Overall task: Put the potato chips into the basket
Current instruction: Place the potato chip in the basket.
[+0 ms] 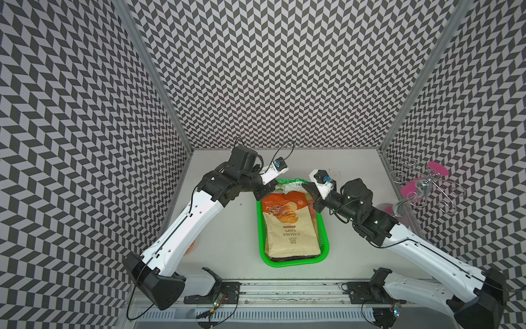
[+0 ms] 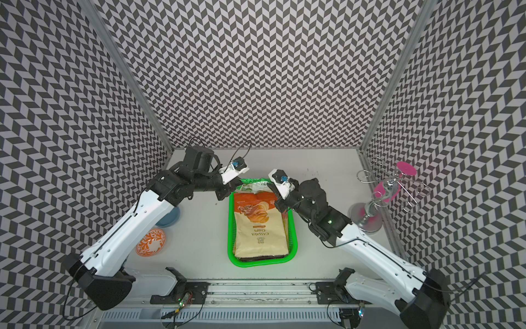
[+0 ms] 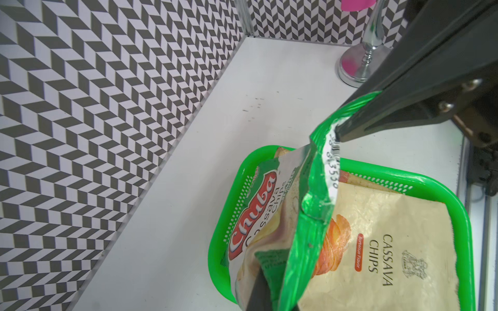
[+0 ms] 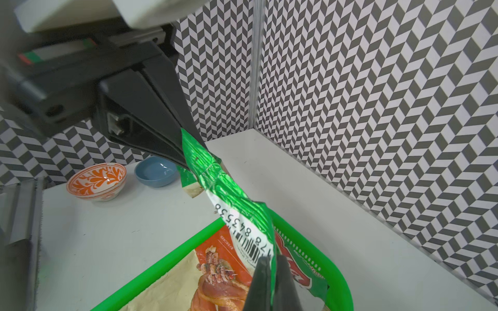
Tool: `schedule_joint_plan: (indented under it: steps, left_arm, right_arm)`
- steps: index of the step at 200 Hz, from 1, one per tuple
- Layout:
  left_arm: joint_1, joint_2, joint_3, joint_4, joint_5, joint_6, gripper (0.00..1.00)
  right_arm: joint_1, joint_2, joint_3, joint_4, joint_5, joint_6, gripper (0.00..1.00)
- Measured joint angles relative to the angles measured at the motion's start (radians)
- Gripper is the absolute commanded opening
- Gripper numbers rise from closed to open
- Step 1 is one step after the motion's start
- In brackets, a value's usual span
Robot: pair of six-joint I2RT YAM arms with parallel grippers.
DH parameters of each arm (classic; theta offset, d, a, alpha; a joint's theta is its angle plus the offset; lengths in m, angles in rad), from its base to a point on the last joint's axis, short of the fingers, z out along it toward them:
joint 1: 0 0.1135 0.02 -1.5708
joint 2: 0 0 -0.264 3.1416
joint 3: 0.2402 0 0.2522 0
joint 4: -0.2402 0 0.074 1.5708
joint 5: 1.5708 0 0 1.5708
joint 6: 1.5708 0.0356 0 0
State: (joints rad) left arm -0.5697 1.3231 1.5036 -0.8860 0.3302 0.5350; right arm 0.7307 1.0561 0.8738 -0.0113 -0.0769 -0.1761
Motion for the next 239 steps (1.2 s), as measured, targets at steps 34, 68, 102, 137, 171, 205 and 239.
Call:
schedule_joint_plan:
  steps: [34, 68, 102, 137, 171, 205, 239]
  left_arm:
    - [-0.014, -0.032, -0.082, -0.032, 0.056, 0.03, 0.0]
    - [-0.038, -0.061, -0.197, -0.036, 0.11, 0.06, 0.0]
    - [-0.041, -0.09, -0.236, -0.075, 0.125, 0.097, 0.21]
    - [-0.039, -0.114, -0.218, -0.171, 0.139, 0.153, 0.64]
    - [-0.038, -0.111, -0.106, -0.259, 0.151, 0.203, 0.7]
    - [-0.022, -0.111, 0.002, -0.266, 0.189, 0.216, 0.72]
    - [-0.017, -0.106, -0.036, -0.196, 0.217, 0.178, 0.71]
  right_arm:
    - [0.0, -0.013, -0.024, -0.037, -0.029, 0.022, 0.01]
    - [0.002, -0.05, -0.05, -0.129, -0.062, 0.046, 0.22]
    - [-0.003, -0.153, -0.091, -0.185, -0.039, 0.055, 0.67]
    - [-0.014, -0.349, -0.116, -0.201, 0.035, 0.054, 0.84]
    - [-0.014, -0.383, -0.079, -0.164, 0.065, 0.127, 0.84]
    - [-0.017, -0.191, 0.003, -0.168, 0.012, 0.266, 0.76]
    - [-0.021, 0.02, -0.002, -0.211, -0.124, 0.378, 0.72]
